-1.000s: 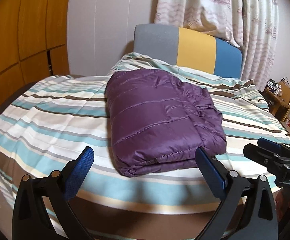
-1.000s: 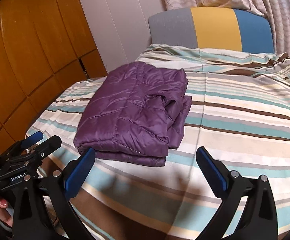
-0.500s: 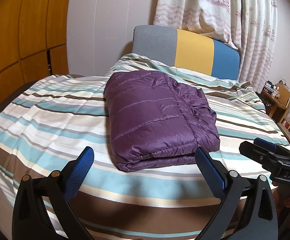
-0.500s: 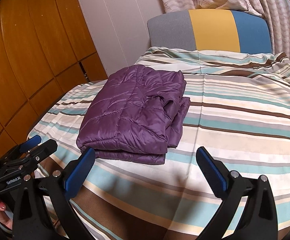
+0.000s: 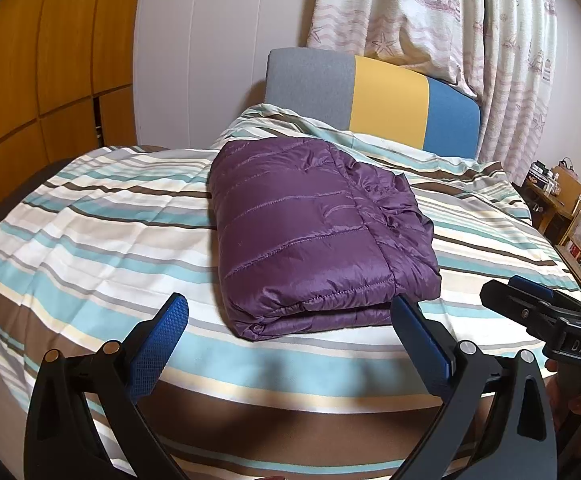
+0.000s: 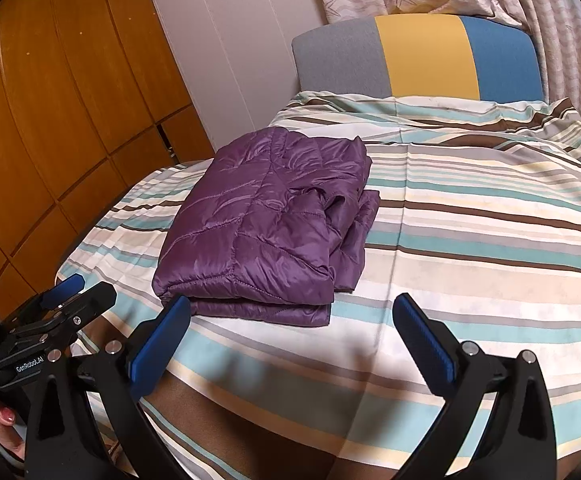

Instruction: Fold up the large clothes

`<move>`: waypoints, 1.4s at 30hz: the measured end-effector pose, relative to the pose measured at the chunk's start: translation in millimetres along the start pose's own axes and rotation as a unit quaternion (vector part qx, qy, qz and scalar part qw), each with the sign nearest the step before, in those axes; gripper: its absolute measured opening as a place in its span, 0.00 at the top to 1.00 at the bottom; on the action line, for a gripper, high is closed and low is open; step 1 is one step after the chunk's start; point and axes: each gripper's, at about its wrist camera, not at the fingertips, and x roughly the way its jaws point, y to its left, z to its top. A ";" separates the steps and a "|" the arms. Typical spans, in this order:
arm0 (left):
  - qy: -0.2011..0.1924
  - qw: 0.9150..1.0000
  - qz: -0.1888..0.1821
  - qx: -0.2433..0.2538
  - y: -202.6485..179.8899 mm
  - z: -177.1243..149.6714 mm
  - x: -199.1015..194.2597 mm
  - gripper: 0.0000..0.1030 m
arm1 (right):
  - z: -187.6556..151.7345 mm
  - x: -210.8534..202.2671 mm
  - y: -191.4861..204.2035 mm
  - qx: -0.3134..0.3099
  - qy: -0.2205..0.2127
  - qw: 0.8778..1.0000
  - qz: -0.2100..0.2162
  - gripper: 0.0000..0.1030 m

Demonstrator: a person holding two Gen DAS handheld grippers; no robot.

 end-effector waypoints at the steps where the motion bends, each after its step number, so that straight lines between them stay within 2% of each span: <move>1: 0.000 1.000 0.000 0.000 0.3 0.2 0.3 0.03 | -0.1 -0.3 -0.2 0.000 -0.001 1.000 0.001 0.02; 35: 0.008 1.000 0.001 -0.001 -2.6 -3.5 4.7 0.03 | -4.1 2.1 -4.1 0.008 0.008 1.000 -0.002 0.02; 39: 0.003 1.000 -0.015 -0.008 -2.2 -5.4 4.1 0.03 | -4.0 2.0 -3.8 0.010 0.008 1.000 -0.002 0.02; 42: -0.003 1.000 -0.002 -0.018 -2.0 -6.7 2.4 0.03 | -4.1 2.8 -3.9 0.010 0.010 1.000 -0.001 0.02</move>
